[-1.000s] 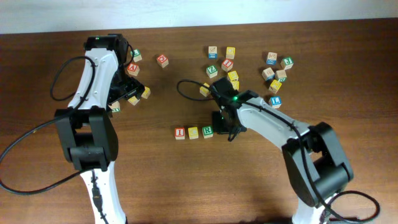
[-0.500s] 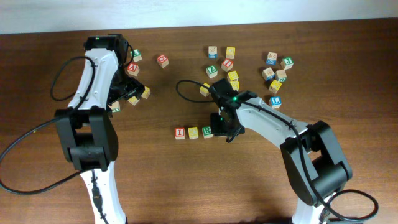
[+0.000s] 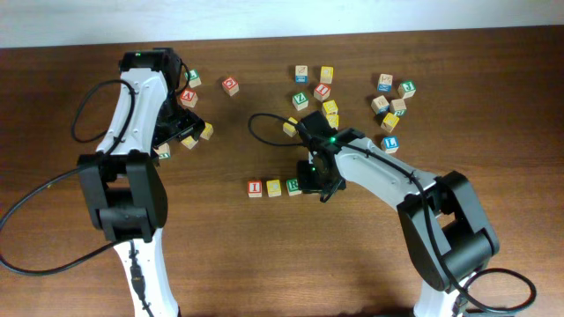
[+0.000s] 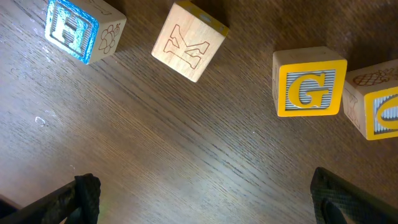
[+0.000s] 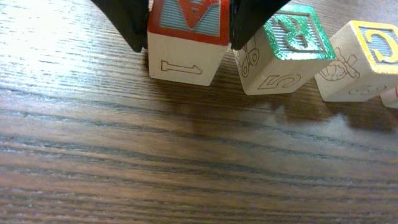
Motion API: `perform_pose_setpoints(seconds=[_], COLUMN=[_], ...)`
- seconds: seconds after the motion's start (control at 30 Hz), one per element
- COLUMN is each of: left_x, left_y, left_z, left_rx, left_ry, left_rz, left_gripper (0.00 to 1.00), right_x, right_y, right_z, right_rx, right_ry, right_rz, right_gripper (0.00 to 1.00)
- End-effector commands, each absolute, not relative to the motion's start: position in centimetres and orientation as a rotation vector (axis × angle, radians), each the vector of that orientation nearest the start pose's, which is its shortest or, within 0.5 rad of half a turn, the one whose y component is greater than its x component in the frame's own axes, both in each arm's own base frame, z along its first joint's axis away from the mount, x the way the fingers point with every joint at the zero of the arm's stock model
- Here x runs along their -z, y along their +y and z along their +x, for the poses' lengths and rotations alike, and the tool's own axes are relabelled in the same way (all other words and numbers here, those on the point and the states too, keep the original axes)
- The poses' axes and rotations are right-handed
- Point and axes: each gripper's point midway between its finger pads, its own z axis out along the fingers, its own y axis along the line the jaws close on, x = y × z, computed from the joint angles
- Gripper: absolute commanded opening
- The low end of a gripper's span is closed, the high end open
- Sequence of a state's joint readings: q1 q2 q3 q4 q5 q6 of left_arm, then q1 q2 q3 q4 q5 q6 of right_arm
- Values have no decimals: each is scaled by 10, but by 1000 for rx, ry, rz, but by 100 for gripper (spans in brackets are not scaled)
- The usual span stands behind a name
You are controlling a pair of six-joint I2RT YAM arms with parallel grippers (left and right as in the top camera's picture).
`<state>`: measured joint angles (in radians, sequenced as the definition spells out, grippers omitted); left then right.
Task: Spell out ICRA
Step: 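Carry the red A block and place it right of the R block, then release the A block and lift the right gripper away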
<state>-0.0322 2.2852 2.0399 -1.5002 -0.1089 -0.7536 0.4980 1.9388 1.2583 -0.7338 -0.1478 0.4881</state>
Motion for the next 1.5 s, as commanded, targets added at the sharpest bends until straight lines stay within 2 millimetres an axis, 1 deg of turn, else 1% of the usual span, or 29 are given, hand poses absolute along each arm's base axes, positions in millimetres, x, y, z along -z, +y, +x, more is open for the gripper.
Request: perform_pose_setpoints(seconds=[0.0,0.03,0.07,0.23,0.33,0.43,0.47,0.5,0.57,0.63,0.67,0.7,0.73,0.77,0.8,0.83,0.9,0.97,1.07,1.13,1.17,1.2,1.23,1.27,1.3,1.33,1.37,1.43,1.47], left_x=[-80,-80,-80,-80,-80,-80,-80,-80,-80,-80,-80,-80,-80,-80,-80,-80,-80,-80,-80,-79,-81,-83,-85,-89,-93,-101,-107,-148,-178], left_y=[7,7,7,7,7,7,7,7,7,7,7,7,7,7,7,7,7,7,7,-9,-15,-34,-50,-63,-71,-77,-77,-77,-76], left_z=[404,404,404,404,404,404,404,404,404,404,404,404,404,404,404,404,404,404,404,401,393,388,391,391,389,387,386,387,386], left_rx=[-262,-262,-262,-262,-262,-262,-262,-262,-262,-262,-262,-262,-262,-262,-262,-262,-262,-262,-260,-125,-92,85,276,426,519,589,592,607,607], left_ry=[3017,3017,3017,3017,3017,3017,3017,3017,3017,3017,3017,3017,3017,3017,3017,3017,3017,3017,3016,3062,3102,3213,3274,3301,3313,3312,3300,3189,3098], left_rz=[-1143,-1143,-1143,-1143,-1143,-1143,-1143,-1143,-1143,-1143,-1143,-1143,-1143,-1143,-1143,-1143,-1143,-1143,-1144,-1172,-1194,-1063,-855,-712,-640,-576,-554,-426,-345], left_gripper=[99,99,99,99,99,99,99,99,99,99,99,99,99,99,99,99,99,99,99,99,99,98,93,85,84,79,79,79,79], right_x=[-13,-17,-21,-44,-64,-100,-117,-128,-165,-209,-231,-250,-271,-284,-293,-297,-293,-282,-275,-273,-273,-273,-271,-267,-262,-253,-243,-210,-194], right_y=[207,209,209,207,206,205,201,200,194,181,169,152,123,98,74,46,25,7,1,1,1,1,-1,-2,-2,-2,-2,-3,-6], right_z=[322,324,327,335,339,345,350,352,352,342,336,332,327,322,315,305,299,300,304,305,306,309,311,313,314,317,319,325,327], right_rx=[-318,-321,-317,-267,-238,-206,-176,-168,-153,-163,-175,-162,-118,-71,-31,-2,36,74,91,88,88,93,105,118,125,131,139,174,212], right_ry=[3063,3058,3054,3047,3048,3038,3012,2995,2945,2883,2839,2795,2736,2698,2679,2683,2706,2732,2752,2758,2753,2748,2748,2751,2761,2777,2795,2851,2874], right_rz=[-60,-61,-60,-56,-81,-88,-84,-82,-76,-62,-35,9,86,158,233,332,420,468,501,502,501,502,503,505,506,506,507,505,507], right_gripper=[45,52,55,56,56,56,60,64,72,75,76,76,80,86,97,100,99,98,98,98,99,98,98,98,98,98,98,98,98])
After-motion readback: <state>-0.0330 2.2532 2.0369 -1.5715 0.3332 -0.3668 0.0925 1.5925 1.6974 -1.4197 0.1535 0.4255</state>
